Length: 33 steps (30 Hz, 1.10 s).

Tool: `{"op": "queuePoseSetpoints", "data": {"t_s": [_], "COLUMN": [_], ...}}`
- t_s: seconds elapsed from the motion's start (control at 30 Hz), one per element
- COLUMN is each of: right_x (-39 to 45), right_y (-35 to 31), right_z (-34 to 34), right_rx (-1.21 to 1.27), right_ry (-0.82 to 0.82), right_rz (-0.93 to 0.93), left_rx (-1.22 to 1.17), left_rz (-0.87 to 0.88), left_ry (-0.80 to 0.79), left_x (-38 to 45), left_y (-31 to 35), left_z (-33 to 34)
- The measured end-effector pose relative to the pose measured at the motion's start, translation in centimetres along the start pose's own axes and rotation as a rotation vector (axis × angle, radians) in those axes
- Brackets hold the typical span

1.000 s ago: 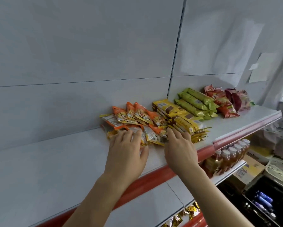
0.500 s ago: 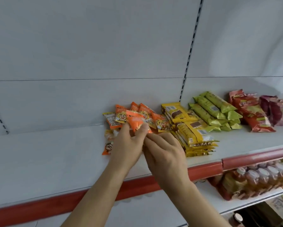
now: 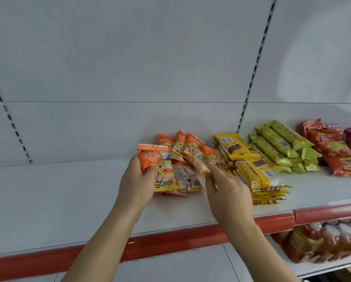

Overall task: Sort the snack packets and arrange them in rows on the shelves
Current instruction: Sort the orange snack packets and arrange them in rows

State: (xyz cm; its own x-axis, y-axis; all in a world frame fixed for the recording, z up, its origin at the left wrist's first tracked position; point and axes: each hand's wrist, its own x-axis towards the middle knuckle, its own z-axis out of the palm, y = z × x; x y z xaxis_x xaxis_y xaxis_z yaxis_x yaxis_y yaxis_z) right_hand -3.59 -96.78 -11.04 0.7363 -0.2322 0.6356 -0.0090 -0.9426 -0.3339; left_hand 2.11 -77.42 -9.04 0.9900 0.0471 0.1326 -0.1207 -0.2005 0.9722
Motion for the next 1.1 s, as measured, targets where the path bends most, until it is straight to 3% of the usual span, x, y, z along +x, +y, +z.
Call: {"op": "queuePoseSetpoints", "data": {"t_s": [0.1, 0.17, 0.23, 0.4, 0.53, 0.6, 0.67, 0.83, 1.0, 1.1], "right_x": [-0.4, -1.0, -1.8, -1.7, -0.6, 0.0, 0.0, 0.2, 1.1, 1.4], "right_y": [-2.0, -3.8, -4.9, -5.4, -4.8, -3.8, -2.9, -1.8, -0.8, -1.0], "right_z": [0.1, 0.8, 1.6, 1.3, 2.2, 2.6, 2.9, 2.6, 0.5, -0.5], "right_rx": [0.154, 0.203, 0.221, 0.303, 0.216, 0.070, 0.023, 0.045, 0.128, 0.159], "right_ry": [0.203, 0.131, 0.005, -0.206, -0.158, -0.361, -0.517, -0.417, -0.526, -0.220], "right_rz": [-0.237, -0.360, -0.367, -0.417, -0.222, -0.059, -0.016, -0.077, -0.171, -0.120], "left_rx": [-0.079, -0.262, -0.367, -0.228, -0.138, -0.145, -0.142, -0.084, -0.091, -0.078], "left_rz": [-0.012, -0.054, -0.078, 0.005, 0.010, 0.015, 0.029, 0.031, 0.014, 0.019], "left_ry": [-0.053, -0.109, -0.135, -0.126, 0.025, 0.027, 0.004, -0.012, 0.003, 0.002], "left_x": [-0.6, -1.2, -1.3, -1.0, -0.3, 0.0, 0.1, 0.3, 0.4, 0.5], "left_y": [0.9, 1.7, 2.0, 1.3, 0.3, -0.2, -0.4, -1.2, -0.9, -0.9], "left_z": [0.5, 1.1, 1.2, -0.1, -1.1, -1.8, -2.4, -2.7, -2.7, -2.6]}}
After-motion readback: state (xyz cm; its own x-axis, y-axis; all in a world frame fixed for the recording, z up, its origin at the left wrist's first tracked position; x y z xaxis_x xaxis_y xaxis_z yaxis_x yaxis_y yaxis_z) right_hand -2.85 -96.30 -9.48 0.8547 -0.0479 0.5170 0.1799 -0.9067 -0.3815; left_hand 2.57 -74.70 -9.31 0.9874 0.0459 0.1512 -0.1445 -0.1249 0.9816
